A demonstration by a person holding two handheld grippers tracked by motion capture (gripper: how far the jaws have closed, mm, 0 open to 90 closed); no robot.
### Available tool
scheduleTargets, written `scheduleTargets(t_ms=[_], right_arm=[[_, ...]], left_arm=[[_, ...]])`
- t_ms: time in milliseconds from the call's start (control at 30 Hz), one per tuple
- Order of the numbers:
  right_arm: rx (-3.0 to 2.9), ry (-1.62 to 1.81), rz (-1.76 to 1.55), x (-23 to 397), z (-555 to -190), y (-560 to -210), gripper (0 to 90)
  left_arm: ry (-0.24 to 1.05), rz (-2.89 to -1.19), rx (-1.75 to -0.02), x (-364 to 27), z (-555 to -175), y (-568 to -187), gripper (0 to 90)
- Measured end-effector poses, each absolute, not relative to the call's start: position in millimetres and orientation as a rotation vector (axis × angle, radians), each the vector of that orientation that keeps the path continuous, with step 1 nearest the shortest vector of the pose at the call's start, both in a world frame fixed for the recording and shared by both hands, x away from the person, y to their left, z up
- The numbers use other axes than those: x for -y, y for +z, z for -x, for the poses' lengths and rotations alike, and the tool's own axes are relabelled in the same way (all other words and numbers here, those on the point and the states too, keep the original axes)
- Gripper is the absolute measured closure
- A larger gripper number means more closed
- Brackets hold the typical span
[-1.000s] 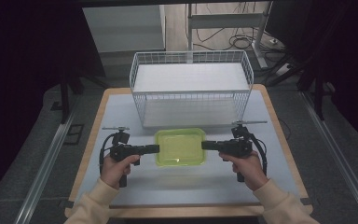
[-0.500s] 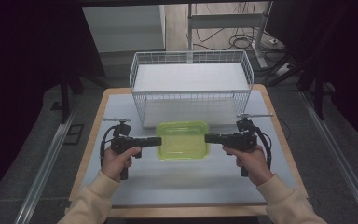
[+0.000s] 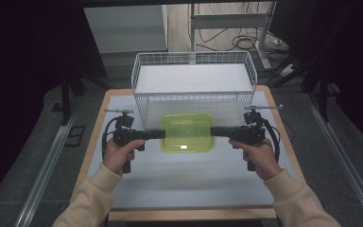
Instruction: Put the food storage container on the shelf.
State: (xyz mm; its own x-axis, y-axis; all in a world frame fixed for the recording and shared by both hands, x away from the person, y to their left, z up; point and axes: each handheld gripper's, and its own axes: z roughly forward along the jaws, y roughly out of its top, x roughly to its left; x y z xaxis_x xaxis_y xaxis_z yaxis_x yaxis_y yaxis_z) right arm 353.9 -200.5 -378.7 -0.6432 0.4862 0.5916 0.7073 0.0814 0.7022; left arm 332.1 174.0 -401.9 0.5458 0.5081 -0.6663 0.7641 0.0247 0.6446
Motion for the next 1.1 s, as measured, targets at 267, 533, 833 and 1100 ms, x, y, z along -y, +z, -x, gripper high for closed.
scheduleTargets(t_ms=[267,533,833,1100], right_arm=[[2.155,-1.603,1.216,204,-359,-368,82.2],[2.158,-1.621,1.213,205,-364,-357,82.2],[2.168,-1.639,1.211,207,-367,-345,82.2],[2.159,-1.645,1.217,209,-372,-340,82.2]], left_arm=[[-0.272,-1.636,-1.089,-171,-339,-392,81.3],[-0.261,-1.641,-1.086,-169,-345,-379,81.2],[-0.248,-1.646,-1.080,-166,-351,-367,81.2],[-0.245,-1.653,-1.078,-164,-357,-359,81.2]])
